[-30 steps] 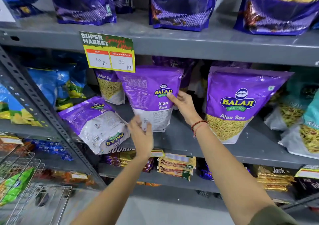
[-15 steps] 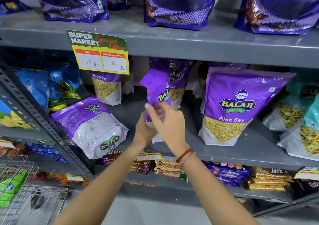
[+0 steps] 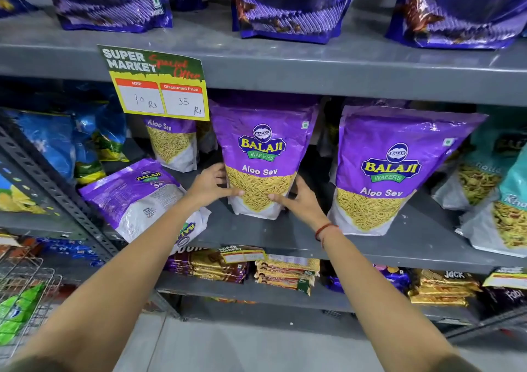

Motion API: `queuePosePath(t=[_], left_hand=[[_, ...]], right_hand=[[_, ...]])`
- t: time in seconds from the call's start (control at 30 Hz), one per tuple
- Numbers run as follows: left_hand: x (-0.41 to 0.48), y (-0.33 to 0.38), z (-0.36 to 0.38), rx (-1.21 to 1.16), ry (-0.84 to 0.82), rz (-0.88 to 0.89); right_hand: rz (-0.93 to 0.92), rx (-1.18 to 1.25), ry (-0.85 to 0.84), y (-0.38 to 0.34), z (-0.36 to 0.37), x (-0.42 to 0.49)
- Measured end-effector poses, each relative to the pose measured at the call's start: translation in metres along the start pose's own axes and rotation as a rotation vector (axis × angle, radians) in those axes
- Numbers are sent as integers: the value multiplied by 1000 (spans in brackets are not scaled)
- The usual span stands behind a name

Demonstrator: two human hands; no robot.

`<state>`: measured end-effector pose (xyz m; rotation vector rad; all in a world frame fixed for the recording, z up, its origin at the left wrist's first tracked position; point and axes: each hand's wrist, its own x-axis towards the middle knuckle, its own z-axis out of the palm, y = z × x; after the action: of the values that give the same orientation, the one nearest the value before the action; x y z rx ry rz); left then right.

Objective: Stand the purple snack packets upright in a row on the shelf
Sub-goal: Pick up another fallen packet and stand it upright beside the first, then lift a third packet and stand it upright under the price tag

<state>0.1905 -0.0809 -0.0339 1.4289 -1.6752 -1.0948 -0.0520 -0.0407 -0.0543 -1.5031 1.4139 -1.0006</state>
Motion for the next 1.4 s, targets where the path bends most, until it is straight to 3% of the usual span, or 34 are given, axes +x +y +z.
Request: queuePosePath(t=[0.2, 0.63, 0.77, 0.87, 0.93, 1.1, 1.23, 1.3, 1.4], left_hand=[[1, -2, 16, -3, 93, 22], [-24, -4, 13, 35, 25, 15], [-32, 5, 7, 141, 128, 25], [-45, 8, -17, 110, 343, 13], [-59, 6, -37, 114, 508, -12], [-95, -23, -72, 102, 772, -228], [-120, -47, -67, 39, 910, -489], [-124, -53, -63, -105, 866, -634], [-125, -53, -60, -650, 606, -696]], right_hand=[[-9, -17, -45, -2, -9, 24], [-31, -51, -5, 3, -2, -7], [15, -88, 217, 1, 9, -28], [75, -98, 514, 1, 33, -54], [103, -95, 546, -4, 55, -66], [-75, -94, 116, -38, 107, -52], [-22, -170, -149, -59, 144, -25], [95, -109, -266, -63, 157, -17], [230, 34, -347, -67, 170, -14]])
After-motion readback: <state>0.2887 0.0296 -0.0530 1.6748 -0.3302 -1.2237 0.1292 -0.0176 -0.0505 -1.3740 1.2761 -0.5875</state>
